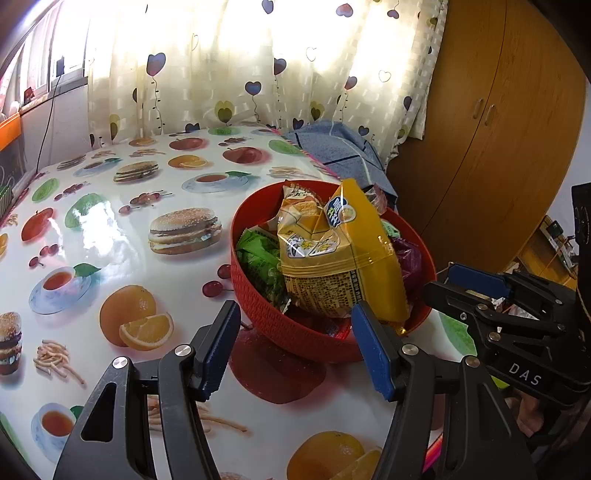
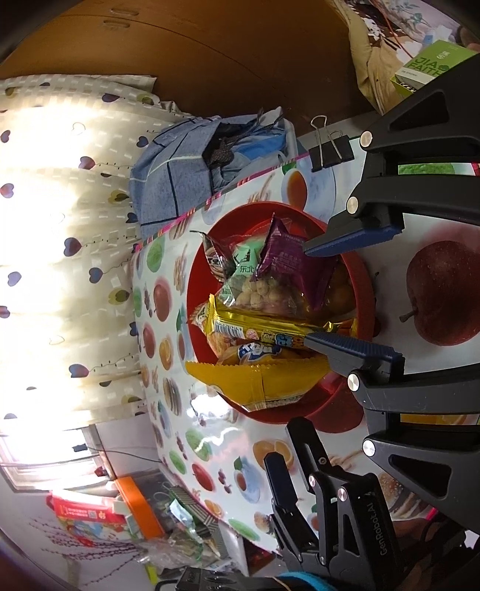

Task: Organize snacks

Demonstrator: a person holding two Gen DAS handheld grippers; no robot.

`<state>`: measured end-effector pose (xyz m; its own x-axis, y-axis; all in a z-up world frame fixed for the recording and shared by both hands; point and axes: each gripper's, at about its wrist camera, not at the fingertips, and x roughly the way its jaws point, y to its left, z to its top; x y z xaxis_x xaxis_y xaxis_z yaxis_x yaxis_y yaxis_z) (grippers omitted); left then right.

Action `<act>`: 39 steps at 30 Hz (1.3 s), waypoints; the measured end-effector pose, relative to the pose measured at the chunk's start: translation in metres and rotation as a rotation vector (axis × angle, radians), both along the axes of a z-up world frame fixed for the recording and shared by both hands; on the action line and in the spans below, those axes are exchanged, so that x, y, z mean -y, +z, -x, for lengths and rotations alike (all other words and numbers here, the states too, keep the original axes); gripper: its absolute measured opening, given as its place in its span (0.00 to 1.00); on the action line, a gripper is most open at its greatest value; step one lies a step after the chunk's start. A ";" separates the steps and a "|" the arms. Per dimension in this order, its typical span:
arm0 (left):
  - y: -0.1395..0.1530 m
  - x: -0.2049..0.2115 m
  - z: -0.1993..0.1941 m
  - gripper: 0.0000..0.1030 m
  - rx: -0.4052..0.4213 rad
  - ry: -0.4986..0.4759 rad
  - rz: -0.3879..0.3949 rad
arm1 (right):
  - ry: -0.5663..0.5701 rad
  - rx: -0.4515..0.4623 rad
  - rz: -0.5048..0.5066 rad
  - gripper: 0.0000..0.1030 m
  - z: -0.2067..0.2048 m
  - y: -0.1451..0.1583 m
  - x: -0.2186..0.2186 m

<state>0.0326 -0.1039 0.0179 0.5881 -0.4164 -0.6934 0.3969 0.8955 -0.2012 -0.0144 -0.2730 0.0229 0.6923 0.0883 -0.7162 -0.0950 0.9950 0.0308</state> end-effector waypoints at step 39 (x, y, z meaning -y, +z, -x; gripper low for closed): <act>0.000 0.000 0.006 0.62 0.003 -0.009 -0.038 | 0.008 -0.011 0.054 0.40 0.006 -0.002 -0.010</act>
<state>0.0267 -0.1036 0.0180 0.5867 -0.3954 -0.7068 0.4058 0.8988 -0.1660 -0.0201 -0.2634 0.0207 0.6836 0.0548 -0.7278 -0.1030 0.9944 -0.0219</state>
